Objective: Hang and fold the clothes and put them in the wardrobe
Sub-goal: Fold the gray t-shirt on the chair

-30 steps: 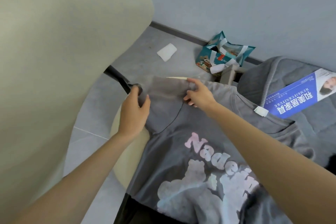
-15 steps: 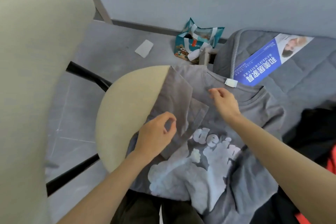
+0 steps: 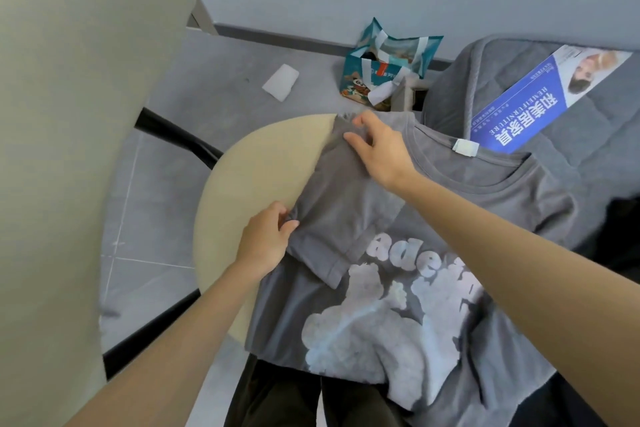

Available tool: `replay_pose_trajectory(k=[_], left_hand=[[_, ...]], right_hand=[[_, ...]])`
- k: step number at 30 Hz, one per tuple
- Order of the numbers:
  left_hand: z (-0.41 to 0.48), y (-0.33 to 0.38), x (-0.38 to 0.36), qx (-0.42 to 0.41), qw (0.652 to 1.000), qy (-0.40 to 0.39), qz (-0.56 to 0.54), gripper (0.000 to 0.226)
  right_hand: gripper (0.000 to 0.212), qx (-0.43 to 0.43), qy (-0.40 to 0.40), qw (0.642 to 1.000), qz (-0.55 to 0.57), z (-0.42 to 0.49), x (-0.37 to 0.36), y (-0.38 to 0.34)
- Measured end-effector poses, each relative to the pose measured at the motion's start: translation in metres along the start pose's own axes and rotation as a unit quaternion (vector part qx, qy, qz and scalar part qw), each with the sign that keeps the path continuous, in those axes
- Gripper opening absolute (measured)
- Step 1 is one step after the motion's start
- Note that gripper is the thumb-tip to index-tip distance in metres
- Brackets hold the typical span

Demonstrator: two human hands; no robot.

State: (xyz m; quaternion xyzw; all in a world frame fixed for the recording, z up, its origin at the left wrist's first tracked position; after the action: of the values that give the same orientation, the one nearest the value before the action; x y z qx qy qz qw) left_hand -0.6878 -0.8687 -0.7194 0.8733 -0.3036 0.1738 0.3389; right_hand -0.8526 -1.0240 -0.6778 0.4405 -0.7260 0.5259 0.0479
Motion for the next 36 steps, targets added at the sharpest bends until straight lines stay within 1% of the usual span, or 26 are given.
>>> replay_pose_trajectory(k=[2, 3, 5, 7, 8, 9, 10, 11, 13, 15, 16, 17, 19, 21, 23, 25, 28, 30, 31, 33, 36], left_hand=[[0.002, -0.007, 0.009, -0.002, 1.0, 0.006, 0.008, 0.012], [0.002, -0.011, 0.012, 0.002, 1.0, 0.002, 0.012, 0.012], [0.0, -0.018, 0.015, 0.018, 1.0, 0.005, 0.024, 0.013], [-0.007, -0.015, 0.021, 0.012, 0.997, 0.04, 0.061, 0.023], [-0.011, -0.007, 0.024, -0.018, 0.994, 0.068, 0.087, 0.033], [-0.016, 0.006, 0.026, -0.068, 0.987, 0.093, 0.111, 0.045], [-0.018, 0.02, 0.025, -0.12, 0.978, 0.101, 0.137, 0.056], [-0.018, 0.032, 0.019, -0.161, 0.967, 0.087, 0.177, 0.067], [-0.009, 0.05, 0.001, -0.201, 0.931, 0.024, 0.303, 0.091], [0.003, 0.056, -0.012, -0.21, 0.878, -0.024, 0.429, 0.11], [0.01, 0.055, -0.015, -0.209, 0.86, -0.045, 0.464, 0.118], [0.015, 0.052, -0.017, -0.204, 0.849, -0.068, 0.483, 0.124], [0.023, 0.044, -0.02, -0.185, 0.834, -0.104, 0.51, 0.133], [0.025, 0.037, -0.021, -0.17, 0.826, -0.104, 0.527, 0.141], [0.025, 0.037, -0.022, -0.158, 0.833, -0.101, 0.521, 0.146], [0.021, 0.04, -0.025, -0.14, 0.841, -0.114, 0.51, 0.149], [0.009, 0.052, -0.036, -0.142, 0.862, -0.125, 0.471, 0.145], [-0.006, 0.08, -0.058, -0.189, 0.859, -0.116, 0.462, 0.131], [-0.008, 0.086, -0.061, -0.207, 0.865, -0.105, 0.445, 0.12], [-0.021, 0.111, -0.08, -0.251, 0.878, -0.091, 0.397, 0.09], [-0.05, 0.153, -0.117, -0.302, 0.91, -0.072, 0.275, 0.049]], right_hand=[[0.015, 0.028, 0.034, 0.997, -0.065, 0.004, 0.0, -0.012], [0.016, 0.027, 0.037, 0.993, -0.105, 0.007, -0.004, -0.016], [0.021, -0.008, 0.026, 0.986, -0.166, 0.013, -0.014, -0.014], [0.032, -0.069, 0.019, 0.986, -0.153, 0.013, -0.019, -0.002], [0.039, -0.096, 0.021, 0.987, -0.128, 0.01, -0.019, 0.004], [0.046, -0.114, 0.025, 0.987, -0.108, 0.005, -0.019, 0.01], [0.05, -0.122, 0.024, 0.987, -0.1, -0.001, -0.019, 0.015], [0.054, -0.126, 0.013, 0.987, -0.102, -0.008, -0.021, 0.02], [0.057, -0.124, -0.025, 0.985, -0.121, -0.023, -0.021, 0.03], [0.05, -0.112, -0.037, 0.984, -0.136, -0.034, -0.015, 0.037], [0.049, -0.112, -0.026, 0.984, -0.135, -0.038, -0.009, 0.041], [0.049, -0.116, -0.008, 0.985, -0.128, -0.042, -0.003, 0.044], [0.045, -0.136, 0.031, 0.983, -0.118, -0.048, 0.008, 0.055], [0.032, -0.158, 0.052, 0.98, -0.113, -0.055, 0.012, 0.067], [0.022, -0.157, 0.058, 0.982, -0.089, -0.064, 0.013, 0.074], [0.023, -0.148, 0.071, 0.983, -0.082, -0.076, 0.015, 0.074], [0.023, -0.147, 0.105, 0.979, -0.098, -0.1, 0.025, 0.074], [0.022, -0.159, 0.139, 0.973, -0.087, -0.133, 0.043, 0.085], [0.023, -0.164, 0.143, 0.972, -0.088, -0.138, 0.043, 0.088], [0.024, -0.191, 0.171, 0.962, -0.097, -0.165, 0.056, 0.1], [0.029, -0.258, 0.213, 0.936, -0.108, -0.222, 0.078, 0.136]])
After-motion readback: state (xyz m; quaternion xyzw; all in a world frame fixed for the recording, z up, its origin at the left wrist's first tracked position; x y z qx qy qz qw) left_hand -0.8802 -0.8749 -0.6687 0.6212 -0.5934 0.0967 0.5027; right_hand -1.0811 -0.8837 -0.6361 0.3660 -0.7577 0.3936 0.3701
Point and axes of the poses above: each hand's wrist, its own z-axis towards the middle knuckle, its own x-axis out of the back of the hand, y = z × x, the point moved 7 cm from there along z, towards the middle knuckle, and after that the axes turned 10 degrees about -y, right-handed, at the moved point
